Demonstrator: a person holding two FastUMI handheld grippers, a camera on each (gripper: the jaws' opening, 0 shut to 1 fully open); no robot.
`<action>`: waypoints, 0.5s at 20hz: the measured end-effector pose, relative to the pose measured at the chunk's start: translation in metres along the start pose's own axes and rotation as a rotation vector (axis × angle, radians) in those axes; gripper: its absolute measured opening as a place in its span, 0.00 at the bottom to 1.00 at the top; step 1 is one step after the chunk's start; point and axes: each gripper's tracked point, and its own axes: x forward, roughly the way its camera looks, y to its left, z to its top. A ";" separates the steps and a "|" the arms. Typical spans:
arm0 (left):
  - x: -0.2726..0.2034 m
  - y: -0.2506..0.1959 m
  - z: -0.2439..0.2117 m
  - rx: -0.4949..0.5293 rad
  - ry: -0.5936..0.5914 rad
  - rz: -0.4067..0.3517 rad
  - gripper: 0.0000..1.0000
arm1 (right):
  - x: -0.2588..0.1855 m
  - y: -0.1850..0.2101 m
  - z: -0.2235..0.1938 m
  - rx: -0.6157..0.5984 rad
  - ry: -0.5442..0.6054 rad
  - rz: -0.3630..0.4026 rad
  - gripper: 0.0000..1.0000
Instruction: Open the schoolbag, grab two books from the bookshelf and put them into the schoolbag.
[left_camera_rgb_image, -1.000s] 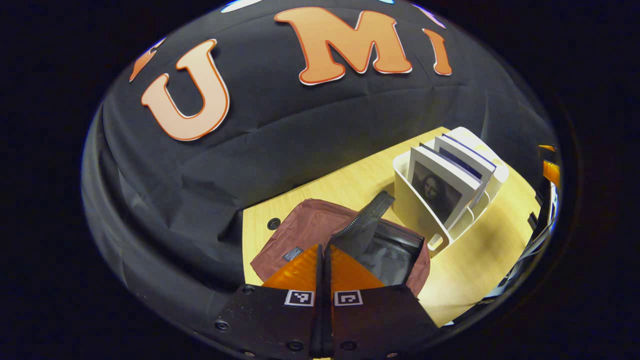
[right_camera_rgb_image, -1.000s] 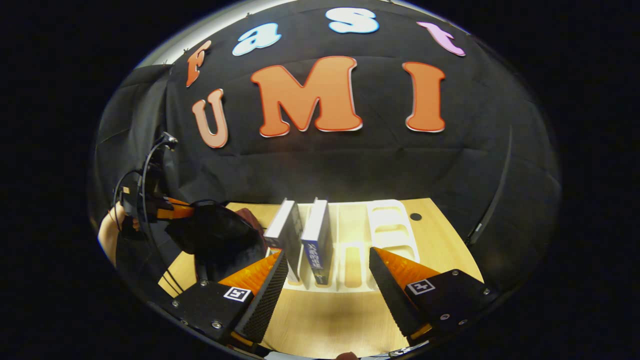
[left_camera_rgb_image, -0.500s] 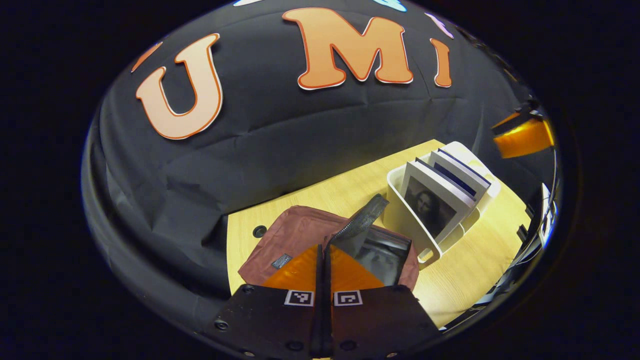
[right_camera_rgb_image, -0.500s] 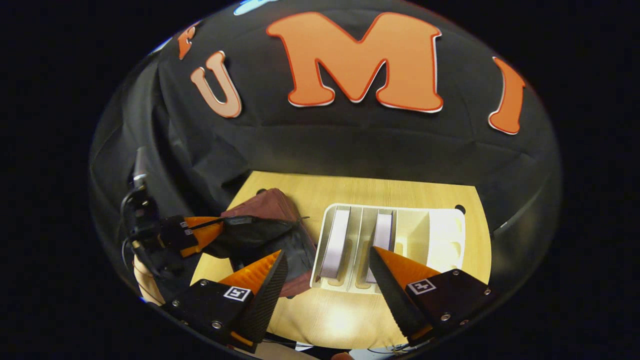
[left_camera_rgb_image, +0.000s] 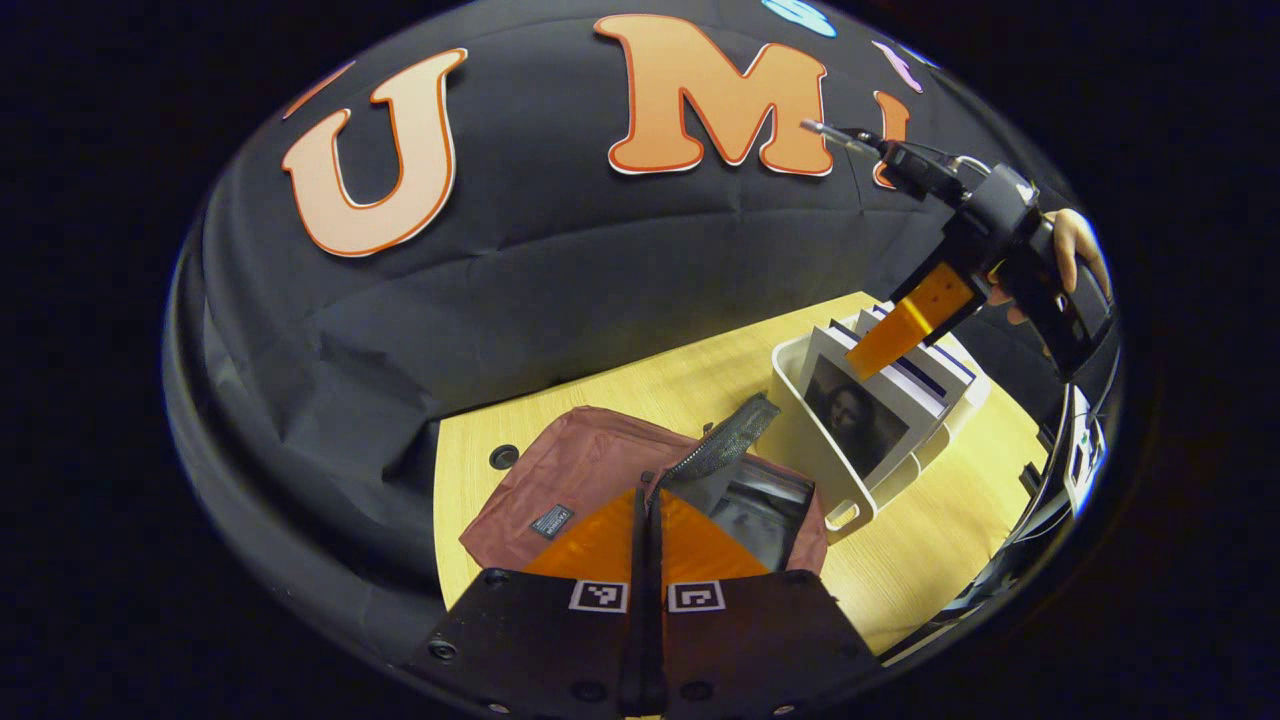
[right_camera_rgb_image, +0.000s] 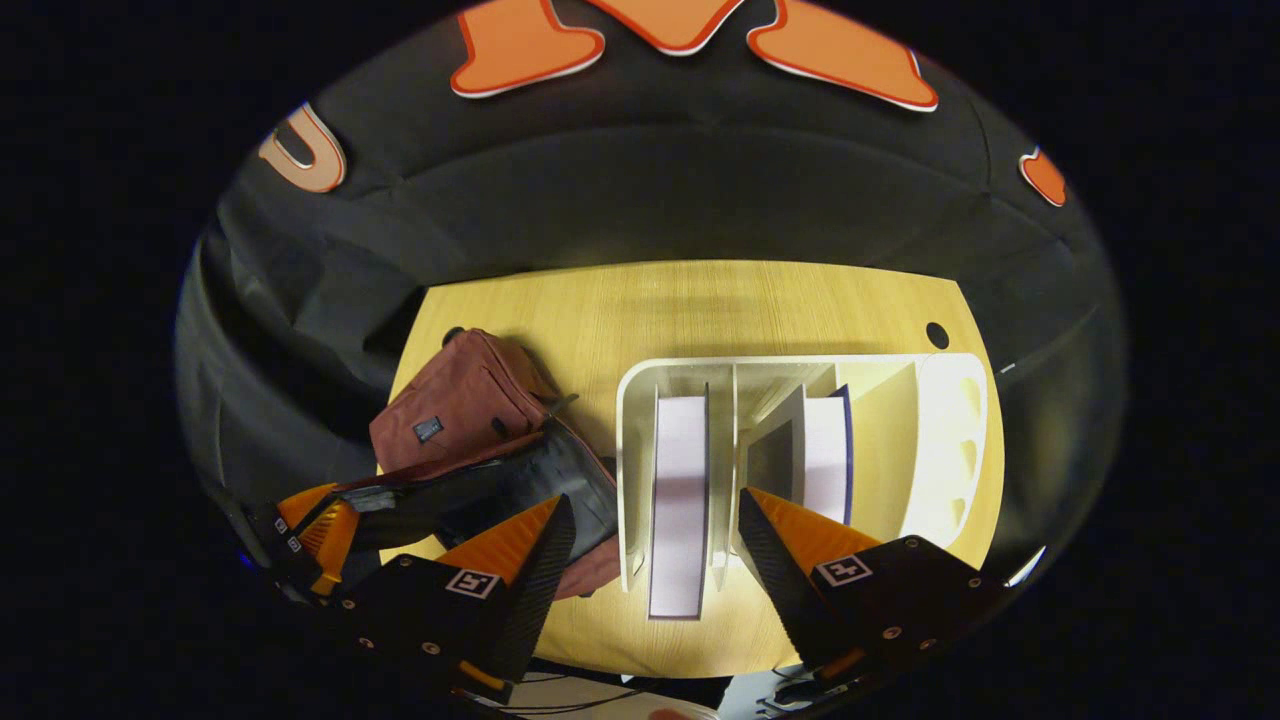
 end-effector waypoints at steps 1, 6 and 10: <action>0.001 -0.002 -0.002 0.001 0.007 -0.008 0.00 | 0.009 0.000 -0.002 0.004 0.021 -0.017 0.98; 0.001 0.005 -0.003 0.019 0.012 -0.015 0.00 | 0.044 -0.006 -0.013 0.032 0.092 -0.086 0.86; 0.001 0.004 -0.008 -0.009 0.017 -0.019 0.00 | 0.054 -0.011 -0.016 0.048 0.112 -0.099 0.40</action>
